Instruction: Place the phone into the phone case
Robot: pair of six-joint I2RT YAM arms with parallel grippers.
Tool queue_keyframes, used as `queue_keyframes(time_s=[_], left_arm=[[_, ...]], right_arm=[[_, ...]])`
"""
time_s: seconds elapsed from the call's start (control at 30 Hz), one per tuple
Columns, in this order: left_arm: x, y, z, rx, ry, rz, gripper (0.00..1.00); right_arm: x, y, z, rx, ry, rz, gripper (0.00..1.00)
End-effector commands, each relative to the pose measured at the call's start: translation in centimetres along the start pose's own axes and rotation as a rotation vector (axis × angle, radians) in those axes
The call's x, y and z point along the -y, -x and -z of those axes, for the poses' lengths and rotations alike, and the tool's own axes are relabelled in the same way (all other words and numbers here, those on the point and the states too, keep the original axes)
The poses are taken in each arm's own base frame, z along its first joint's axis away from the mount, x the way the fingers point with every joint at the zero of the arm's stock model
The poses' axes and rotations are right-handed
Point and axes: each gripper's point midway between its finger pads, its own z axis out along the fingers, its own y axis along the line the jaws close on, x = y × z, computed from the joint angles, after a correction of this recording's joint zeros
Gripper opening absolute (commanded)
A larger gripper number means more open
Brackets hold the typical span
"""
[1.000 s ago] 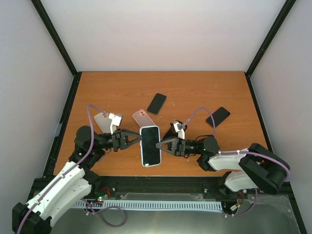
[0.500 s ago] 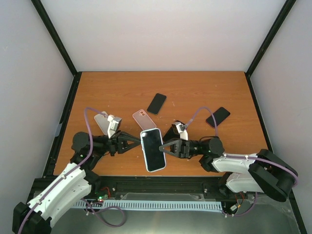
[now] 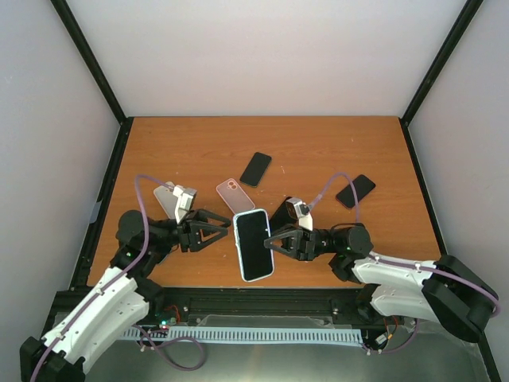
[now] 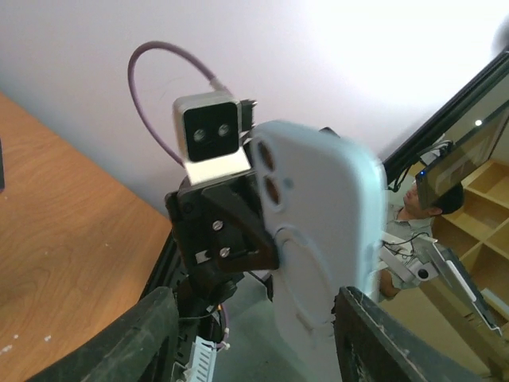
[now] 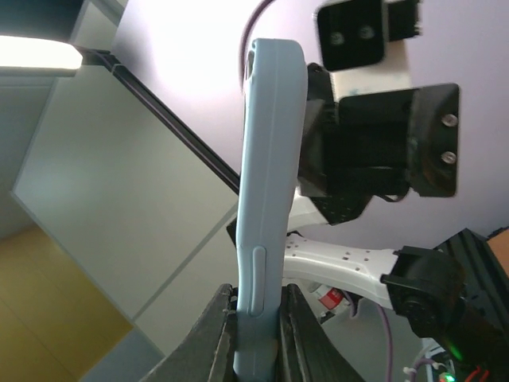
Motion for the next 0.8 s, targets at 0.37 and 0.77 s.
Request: queue_keyframes(time_s=[0.37,0.77], left_arm=[[1.8,1.4,-0.6,-0.042,-0.038,-0.090,0.43],[2.0,0.5,-0.4,-0.066,-0.066,-0.134,0.00]], right_arm=[[0.1,2.1,-1.1,0.047,0.005,0.068,0.03],[-1.6,2.2,-1.1,0.048,0.091,0.074,0.03]])
